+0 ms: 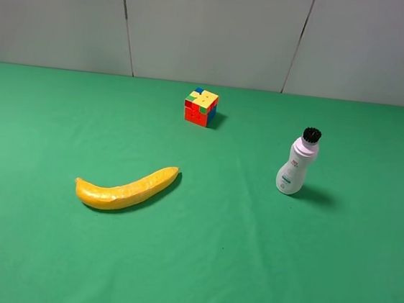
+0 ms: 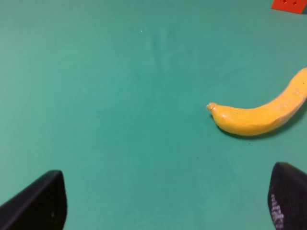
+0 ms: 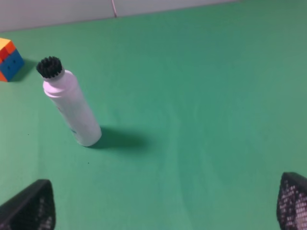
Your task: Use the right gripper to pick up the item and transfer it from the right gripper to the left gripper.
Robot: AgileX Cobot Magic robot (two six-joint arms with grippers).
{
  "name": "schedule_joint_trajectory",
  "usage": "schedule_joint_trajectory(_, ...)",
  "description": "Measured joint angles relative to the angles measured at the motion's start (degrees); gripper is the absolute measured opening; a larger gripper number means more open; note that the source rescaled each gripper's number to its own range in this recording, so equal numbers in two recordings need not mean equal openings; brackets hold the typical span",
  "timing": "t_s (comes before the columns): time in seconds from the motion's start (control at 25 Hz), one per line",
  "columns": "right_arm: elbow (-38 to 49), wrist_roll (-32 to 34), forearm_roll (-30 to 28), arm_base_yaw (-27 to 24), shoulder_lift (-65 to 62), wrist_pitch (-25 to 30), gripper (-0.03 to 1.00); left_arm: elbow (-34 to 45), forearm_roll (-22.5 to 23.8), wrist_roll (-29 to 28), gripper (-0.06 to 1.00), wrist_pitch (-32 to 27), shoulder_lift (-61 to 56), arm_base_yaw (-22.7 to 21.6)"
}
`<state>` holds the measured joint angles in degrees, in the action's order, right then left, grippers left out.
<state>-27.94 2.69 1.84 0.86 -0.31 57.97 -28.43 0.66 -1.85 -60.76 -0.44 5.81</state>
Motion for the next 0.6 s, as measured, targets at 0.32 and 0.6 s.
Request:
schedule_joint_trajectory(0.32, 0.00, 0.00, 0.00, 0.00, 0.00, 0.00, 1.00, 0.00, 0.00, 0.00, 0.78, 0.00, 0.00, 0.00)
schedule_joint_trajectory(0.6, 0.00, 0.00, 0.00, 0.00, 0.00, 0.00, 1.00, 0.00, 0.00, 0.00, 0.78, 0.00, 0.00, 0.00)
